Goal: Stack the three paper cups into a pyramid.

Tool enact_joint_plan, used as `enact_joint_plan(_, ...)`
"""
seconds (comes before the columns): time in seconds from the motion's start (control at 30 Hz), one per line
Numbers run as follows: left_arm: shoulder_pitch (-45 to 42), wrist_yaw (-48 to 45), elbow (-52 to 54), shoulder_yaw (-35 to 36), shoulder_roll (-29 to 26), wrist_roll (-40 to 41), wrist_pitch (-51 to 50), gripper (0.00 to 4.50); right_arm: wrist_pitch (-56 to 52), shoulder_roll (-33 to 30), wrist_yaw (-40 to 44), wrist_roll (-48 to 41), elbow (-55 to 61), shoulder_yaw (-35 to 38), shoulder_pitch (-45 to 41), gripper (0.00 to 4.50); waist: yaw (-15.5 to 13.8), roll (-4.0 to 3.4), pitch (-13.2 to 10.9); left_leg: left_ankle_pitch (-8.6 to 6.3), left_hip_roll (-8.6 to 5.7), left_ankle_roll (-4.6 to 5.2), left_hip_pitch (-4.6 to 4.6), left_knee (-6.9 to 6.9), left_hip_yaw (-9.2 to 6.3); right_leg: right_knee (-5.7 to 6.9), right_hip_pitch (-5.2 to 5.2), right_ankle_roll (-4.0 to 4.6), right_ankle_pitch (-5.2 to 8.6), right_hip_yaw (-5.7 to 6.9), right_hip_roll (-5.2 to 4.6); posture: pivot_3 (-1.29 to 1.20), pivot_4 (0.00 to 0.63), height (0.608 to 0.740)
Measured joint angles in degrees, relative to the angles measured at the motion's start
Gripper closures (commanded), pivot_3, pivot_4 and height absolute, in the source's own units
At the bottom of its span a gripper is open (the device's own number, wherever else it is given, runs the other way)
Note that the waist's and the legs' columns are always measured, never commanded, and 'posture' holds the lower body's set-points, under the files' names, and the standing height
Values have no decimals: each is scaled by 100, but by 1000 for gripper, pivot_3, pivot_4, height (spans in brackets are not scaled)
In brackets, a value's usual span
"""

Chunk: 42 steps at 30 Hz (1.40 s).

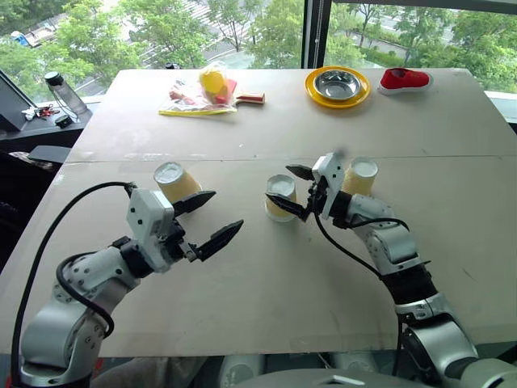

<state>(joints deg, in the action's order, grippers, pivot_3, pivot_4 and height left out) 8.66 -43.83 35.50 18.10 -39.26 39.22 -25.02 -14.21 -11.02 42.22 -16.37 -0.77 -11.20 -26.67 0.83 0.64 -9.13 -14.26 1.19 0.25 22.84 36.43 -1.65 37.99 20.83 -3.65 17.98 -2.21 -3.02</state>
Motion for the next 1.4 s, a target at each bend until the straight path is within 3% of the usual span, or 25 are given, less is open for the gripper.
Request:
enact_joint_plan(0.23, -805, -13, 159, -485, -131, 313, -364, 0, -151, -725, -358, -166, 1457, 802, 686, 95, 46, 1, 1, -1, 0, 2, -8, 2, 2, 11, -4, -1, -1, -6, 5, 0, 150, 740)
enact_joint_plan(0.43, -1404, 55, 153, -919, -89, 387, -597, 0, -330, -1115, -1003, 59, 1463, 1425, 821, 95, 22, 2, 1, 0, -1, 1, -5, 2, 3, 6, -3, -1, -1, -8, 10, 0, 150, 740)
enact_joint_plan(0.9, -1811, -32, -84, -1088, -98, 354, -687, 0, -559, -601, -1506, -5, 483, 1486, 771, 95, 23, 1, 1, 2, 2, -1, -4, 3, 3, 8, -2, -1, -1, -11, 18, 0, 150, 740)
enact_joint_plan(1.0, -1814, -29, -85, -1089, -98, 348, -687, 0, -557, -588, -1499, -95, 403, 1496, 760, 973, 23, 1, 1, 2, 2, -2, -4, 3, 4, 8, -2, -1, -1, -11, 18, 0, 150, 740)
enact_joint_plan(1.07, -1820, -27, -85, -1089, -99, 348, -687, 0, -541, -589, -1472, -129, 380, 1506, 743, 1977, 23, 1, 1, 2, 2, -2, -4, 4, 3, 8, -2, -1, -1, -11, 18, 0, 150, 740)
enact_joint_plan(1.1, -1828, -26, -85, -1089, -99, 348, -687, 0, -536, -590, -1454, -147, 365, 1506, 733, 2268, 24, 1, 1, 2, 2, -2, -4, 4, 3, 8, -2, -1, -1, -11, 19, 0, 150, 740)
enact_joint_plan(1.4, -1696, -32, -56, -1046, -108, 344, -665, 0, -453, -667, -1215, -201, 463, 1427, 749, 2368, 34, 1, 1, 2, 2, -2, -4, 3, 5, 8, -1, -1, -1, -13, 19, 0, 150, 740)
